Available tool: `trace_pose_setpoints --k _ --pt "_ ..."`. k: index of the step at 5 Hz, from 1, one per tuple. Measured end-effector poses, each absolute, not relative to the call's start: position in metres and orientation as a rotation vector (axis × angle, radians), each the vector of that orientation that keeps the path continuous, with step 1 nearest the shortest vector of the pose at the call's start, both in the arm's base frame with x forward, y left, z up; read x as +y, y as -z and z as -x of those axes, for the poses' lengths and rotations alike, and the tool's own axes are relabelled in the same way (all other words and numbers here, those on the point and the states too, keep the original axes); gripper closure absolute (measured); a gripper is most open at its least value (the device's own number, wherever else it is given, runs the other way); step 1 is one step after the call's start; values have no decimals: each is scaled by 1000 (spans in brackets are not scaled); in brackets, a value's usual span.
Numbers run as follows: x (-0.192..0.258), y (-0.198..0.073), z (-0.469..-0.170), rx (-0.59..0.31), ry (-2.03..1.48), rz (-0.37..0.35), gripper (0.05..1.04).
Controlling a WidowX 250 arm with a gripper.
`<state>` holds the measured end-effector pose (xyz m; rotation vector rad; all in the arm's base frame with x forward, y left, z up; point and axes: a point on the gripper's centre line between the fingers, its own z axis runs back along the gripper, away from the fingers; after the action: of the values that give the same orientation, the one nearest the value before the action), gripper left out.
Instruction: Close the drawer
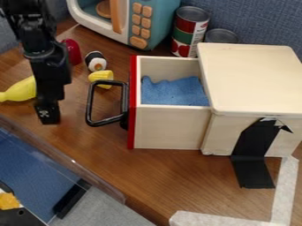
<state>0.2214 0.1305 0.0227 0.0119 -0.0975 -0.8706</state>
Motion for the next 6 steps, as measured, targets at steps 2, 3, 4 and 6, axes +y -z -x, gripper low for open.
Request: trace_pose_setpoints --k 2,3,4,6 --pt "115 -12 -232 -164 876 49 84" --pt "100 -10 -235 -208 886 83 84" --pt "77 -17 -235 -239 920 103 83" --pt "48 -19 -244 -299 960 99 83"
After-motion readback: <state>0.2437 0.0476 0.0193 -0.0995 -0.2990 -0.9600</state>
